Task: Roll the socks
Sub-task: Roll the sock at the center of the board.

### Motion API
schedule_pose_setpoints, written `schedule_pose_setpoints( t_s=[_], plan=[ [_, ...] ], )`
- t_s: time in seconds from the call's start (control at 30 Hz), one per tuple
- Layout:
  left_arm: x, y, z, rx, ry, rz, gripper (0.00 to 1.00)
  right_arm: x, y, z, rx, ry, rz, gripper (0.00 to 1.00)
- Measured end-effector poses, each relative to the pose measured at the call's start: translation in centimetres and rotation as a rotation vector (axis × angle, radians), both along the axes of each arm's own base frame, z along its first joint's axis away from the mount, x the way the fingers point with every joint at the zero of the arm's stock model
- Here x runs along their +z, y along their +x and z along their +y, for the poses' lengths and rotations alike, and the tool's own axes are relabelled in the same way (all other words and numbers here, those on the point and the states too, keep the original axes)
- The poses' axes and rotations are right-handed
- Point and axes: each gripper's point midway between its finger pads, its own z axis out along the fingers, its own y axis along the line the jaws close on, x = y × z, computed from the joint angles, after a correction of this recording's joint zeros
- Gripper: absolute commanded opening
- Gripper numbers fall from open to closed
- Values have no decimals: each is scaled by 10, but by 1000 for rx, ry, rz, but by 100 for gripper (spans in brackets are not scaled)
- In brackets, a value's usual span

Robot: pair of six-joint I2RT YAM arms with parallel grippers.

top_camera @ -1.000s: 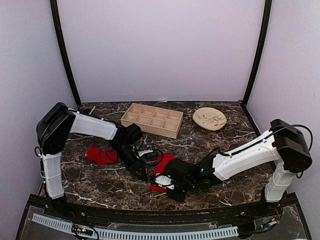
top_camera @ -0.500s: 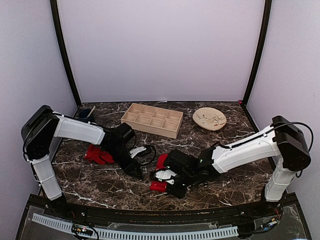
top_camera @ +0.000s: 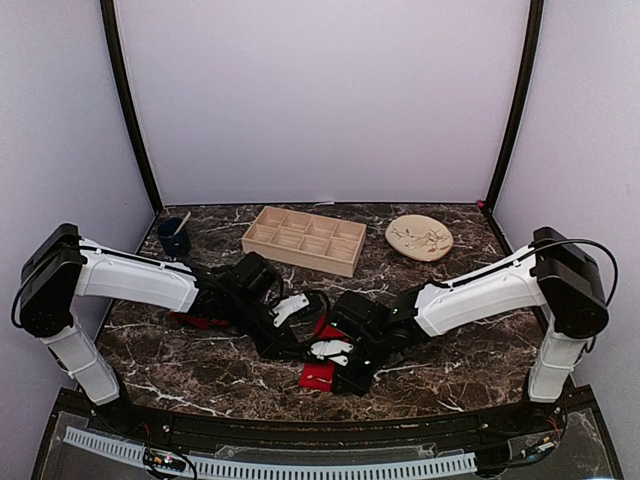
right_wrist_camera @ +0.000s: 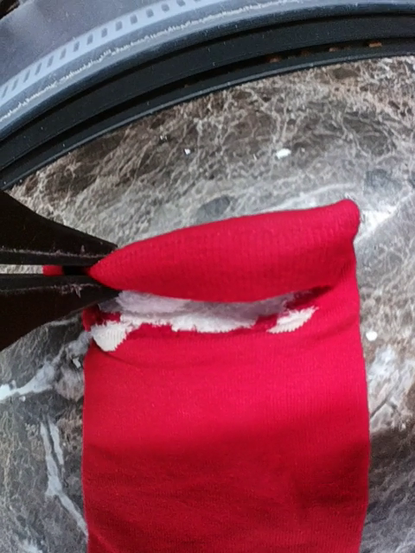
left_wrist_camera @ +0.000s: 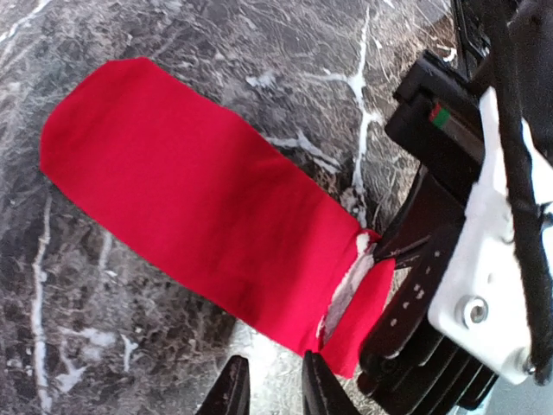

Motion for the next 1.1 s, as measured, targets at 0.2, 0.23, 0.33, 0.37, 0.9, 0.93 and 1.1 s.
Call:
schedule_pose_setpoints(
  t_s=[0.2, 0.23, 0.33, 0.37, 0.9, 0.93, 1.1],
  plan=[
    [-12, -16, 10, -3, 12, 0, 22, 1, -2, 0, -7, 16, 69, 0],
    [-11, -17, 12, -1, 8, -3, 22, 1, -2, 0, -7, 20, 77, 0],
    [-3, -21, 13, 1, -25, -17, 22, 1, -4, 0, -7, 25, 107, 0],
    [2, -23, 11, -2, -40, -25, 23, 1, -5, -1, -7, 25, 115, 0],
    [5, -72, 4, -103, -90, -78, 34, 1, -8, 1, -4, 26, 176, 0],
    [5, -71, 3, -102, -92, -87, 34, 1, -8, 1, -3, 24, 180, 0],
    [-2, -76, -3, -127, -74, -113, 34, 1, -10, 2, 1, 22, 192, 0]
  ],
)
